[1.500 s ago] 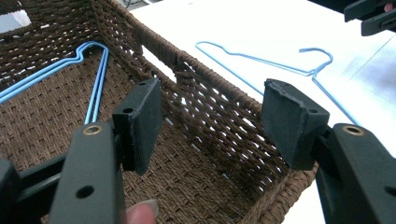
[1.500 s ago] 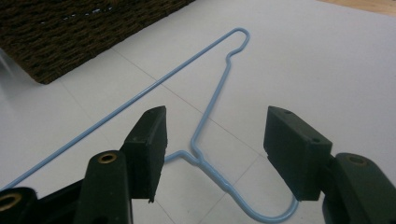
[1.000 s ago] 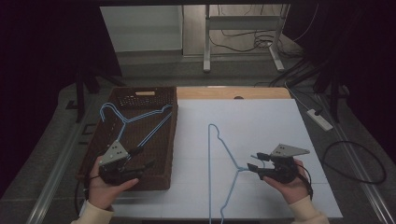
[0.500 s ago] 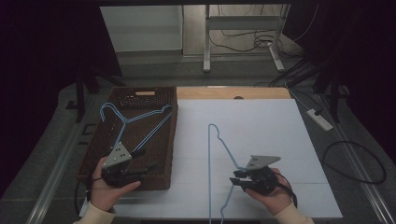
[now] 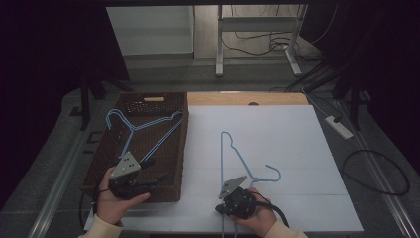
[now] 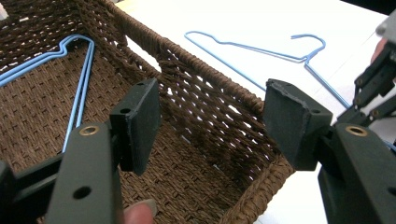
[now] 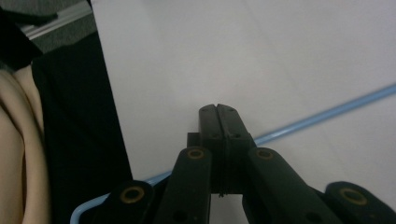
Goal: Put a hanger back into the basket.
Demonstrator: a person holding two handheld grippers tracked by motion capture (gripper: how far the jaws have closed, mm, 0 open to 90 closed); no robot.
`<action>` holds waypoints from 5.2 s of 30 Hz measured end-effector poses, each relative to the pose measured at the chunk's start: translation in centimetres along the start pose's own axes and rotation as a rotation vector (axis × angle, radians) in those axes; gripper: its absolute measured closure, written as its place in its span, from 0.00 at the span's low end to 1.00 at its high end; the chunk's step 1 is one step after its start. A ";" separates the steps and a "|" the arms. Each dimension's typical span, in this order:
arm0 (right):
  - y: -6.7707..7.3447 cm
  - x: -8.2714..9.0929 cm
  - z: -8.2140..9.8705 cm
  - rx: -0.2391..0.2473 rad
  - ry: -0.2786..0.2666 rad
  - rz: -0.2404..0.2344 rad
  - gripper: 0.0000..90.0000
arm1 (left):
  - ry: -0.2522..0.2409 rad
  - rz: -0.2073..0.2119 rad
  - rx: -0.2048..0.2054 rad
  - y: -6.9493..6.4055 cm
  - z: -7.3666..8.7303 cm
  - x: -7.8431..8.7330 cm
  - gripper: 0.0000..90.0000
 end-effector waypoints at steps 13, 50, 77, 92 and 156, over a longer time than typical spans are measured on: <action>0.1 1.0 1.1 -0.030 0.098 -0.002 1.00 | -0.002 0.000 -0.004 -0.1 -0.1 0.1 0.41; -7.3 8.2 5.6 -0.170 0.166 0.288 1.00 | -0.002 0.000 -0.005 -0.2 -0.1 0.1 0.41; -14.8 8.9 1.8 -0.210 -0.020 0.442 1.00 | 0.001 0.003 -0.008 -0.3 -0.1 -0.1 0.41; -22.0 3.3 -2.1 -0.248 -0.030 0.432 1.00 | 0.003 0.001 -0.005 0.0 0.1 -0.1 0.41; -12.5 10.2 3.4 -0.280 -0.008 0.463 0.78 | 0.025 0.013 -0.003 -0.3 0.6 -0.7 0.41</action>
Point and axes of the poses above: each handheld gripper's, and its own axes: x roughly backward along the jaws, z roughly out of its underside, y roughly to its left, the point moved 5 cm from there along -x, roughly forward along the jaws, and after that the axes turned 13 degrees about -y, right-handed, at the moved point
